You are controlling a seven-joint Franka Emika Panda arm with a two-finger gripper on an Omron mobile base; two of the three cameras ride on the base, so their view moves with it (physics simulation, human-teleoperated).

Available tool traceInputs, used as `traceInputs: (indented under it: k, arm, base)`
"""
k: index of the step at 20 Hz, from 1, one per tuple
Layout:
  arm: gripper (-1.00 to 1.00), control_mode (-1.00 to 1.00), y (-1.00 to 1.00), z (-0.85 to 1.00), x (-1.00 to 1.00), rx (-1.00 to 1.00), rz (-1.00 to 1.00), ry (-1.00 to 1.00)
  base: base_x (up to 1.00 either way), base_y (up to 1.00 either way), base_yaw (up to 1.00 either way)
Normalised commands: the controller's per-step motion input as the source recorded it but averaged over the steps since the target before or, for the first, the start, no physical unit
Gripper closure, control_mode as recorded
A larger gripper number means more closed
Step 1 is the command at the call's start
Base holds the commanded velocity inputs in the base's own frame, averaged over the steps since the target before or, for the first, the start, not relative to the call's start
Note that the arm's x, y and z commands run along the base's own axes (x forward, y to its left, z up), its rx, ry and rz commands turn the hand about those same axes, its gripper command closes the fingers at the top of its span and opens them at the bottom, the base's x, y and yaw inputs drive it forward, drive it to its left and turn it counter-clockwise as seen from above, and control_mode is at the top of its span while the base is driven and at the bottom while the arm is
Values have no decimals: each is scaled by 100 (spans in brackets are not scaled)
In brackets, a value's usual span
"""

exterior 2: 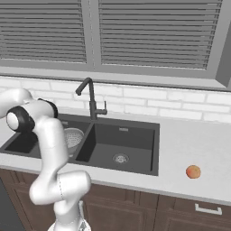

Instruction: Put the colander in the sink, put the pear, peach in the colander, and turn on the sink faucet and pour water over the colander.

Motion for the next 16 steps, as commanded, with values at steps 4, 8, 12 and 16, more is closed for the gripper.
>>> traceInputs:
  k: [4, 8, 12, 16]
  arm:
    - [-100, -100, 24, 0, 50, 0, -6, 3]
    - [-100, -100, 20, -6, 51, 0, -2, 0]
    - [-100, -100, 29, -24, 23, 0, 0, 7]
    - [-100, -100, 25, -37, 21, 0, 0, 8]
  base:
    - [0, 0, 0]
    - [0, 0, 0]
    - [0, 0, 0]
    - [0, 0, 0]
